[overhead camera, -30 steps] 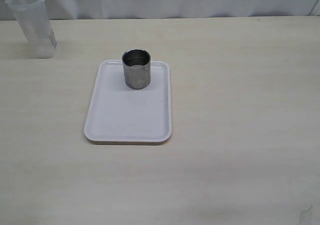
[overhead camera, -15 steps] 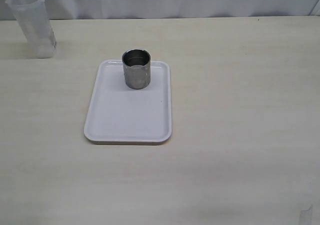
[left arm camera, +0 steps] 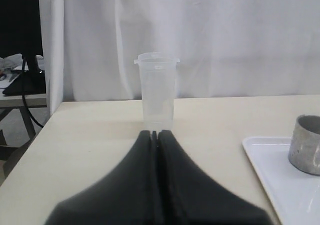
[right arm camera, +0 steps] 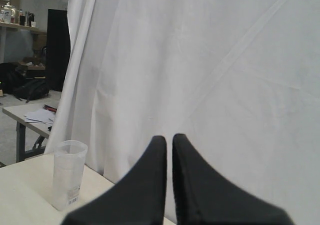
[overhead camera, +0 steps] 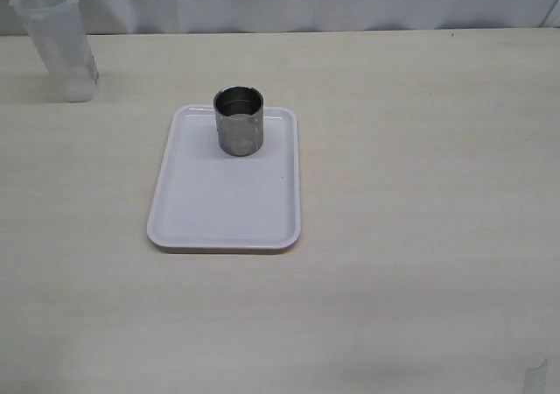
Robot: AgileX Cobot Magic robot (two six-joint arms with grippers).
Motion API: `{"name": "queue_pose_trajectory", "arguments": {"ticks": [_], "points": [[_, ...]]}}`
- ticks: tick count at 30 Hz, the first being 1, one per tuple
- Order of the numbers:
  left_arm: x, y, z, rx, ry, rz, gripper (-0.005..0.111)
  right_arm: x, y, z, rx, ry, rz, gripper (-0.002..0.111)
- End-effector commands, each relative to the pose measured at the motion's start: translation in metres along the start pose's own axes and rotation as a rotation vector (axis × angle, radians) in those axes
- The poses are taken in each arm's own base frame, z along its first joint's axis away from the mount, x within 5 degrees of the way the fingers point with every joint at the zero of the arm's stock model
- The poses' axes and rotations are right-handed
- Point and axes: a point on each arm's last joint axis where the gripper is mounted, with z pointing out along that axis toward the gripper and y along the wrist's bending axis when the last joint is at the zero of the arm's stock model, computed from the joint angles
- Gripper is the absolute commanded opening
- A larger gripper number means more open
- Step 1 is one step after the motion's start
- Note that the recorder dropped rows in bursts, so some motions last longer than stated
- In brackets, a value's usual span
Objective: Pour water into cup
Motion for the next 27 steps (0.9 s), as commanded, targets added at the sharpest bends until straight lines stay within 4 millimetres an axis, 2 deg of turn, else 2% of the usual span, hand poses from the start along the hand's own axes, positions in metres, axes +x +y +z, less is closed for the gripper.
{"name": "queue_pose_trajectory", "arguments": {"ticks": [1,10,17,27], "points": [[0.000,0.000,0.000,-0.001,-0.012,0.023,0.000,0.000,-0.001,-0.001,0.013,-0.001,0.010,0.004],[0.014,0.001,-0.001,-0.003,0.148,0.051,0.000,0.000,-0.001,-0.001,0.013,-0.001,0.010,0.004],[0.014,0.001,-0.001,-0.011,0.149,0.007,0.000,0.000,-0.001,-0.001,0.013,-0.001,0.010,0.004],[0.015,0.002,-0.001,-0.015,0.157,0.031,0.000,0.000,-0.001,-0.001,0.013,-0.001,0.010,0.004]]}}
